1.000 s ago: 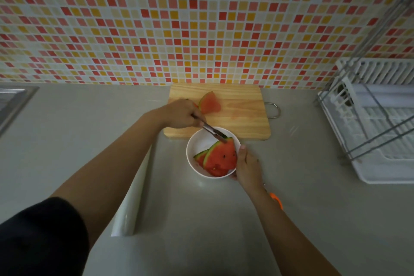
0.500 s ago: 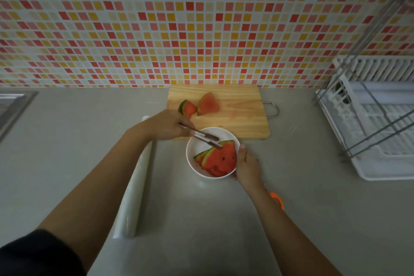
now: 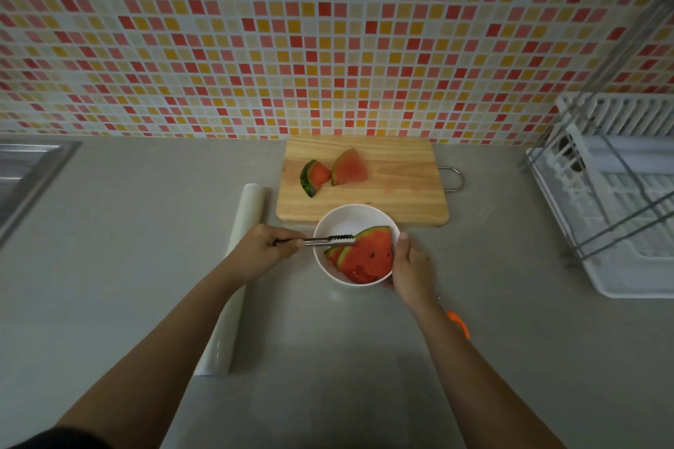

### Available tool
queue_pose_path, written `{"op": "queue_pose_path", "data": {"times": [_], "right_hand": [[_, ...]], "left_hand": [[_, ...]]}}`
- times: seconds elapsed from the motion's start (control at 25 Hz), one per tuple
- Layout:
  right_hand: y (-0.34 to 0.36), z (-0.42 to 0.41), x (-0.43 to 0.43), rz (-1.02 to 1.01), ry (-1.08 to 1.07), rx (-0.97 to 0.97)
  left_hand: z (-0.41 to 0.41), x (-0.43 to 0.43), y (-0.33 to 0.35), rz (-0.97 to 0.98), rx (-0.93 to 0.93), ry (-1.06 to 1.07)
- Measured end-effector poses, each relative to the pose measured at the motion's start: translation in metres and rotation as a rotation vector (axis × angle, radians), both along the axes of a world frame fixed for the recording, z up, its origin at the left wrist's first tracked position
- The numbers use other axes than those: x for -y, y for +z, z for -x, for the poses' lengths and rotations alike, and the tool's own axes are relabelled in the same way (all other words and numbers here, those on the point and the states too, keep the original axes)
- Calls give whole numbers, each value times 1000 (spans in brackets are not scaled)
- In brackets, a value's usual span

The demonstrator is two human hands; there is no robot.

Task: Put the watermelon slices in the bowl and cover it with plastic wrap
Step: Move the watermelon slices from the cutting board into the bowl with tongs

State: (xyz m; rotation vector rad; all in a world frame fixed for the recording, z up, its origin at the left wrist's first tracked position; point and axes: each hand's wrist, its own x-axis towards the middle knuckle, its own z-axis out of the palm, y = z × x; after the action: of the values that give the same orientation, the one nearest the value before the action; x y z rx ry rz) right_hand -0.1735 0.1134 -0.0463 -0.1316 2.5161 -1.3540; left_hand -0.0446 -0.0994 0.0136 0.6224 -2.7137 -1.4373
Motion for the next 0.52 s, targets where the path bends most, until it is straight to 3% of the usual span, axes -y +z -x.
{"op": "queue_pose_path", "data": {"times": [0.16, 0.32, 0.52], "right_hand": [[-4, 1, 1, 14, 8, -2], [-2, 0, -1, 24, 2, 22], [2, -1, 1, 54, -11, 101]], "left_hand": [[14, 11, 19, 228, -14, -186], [48, 27, 38, 399, 136, -388], [72, 39, 54, 454, 197, -459]]}}
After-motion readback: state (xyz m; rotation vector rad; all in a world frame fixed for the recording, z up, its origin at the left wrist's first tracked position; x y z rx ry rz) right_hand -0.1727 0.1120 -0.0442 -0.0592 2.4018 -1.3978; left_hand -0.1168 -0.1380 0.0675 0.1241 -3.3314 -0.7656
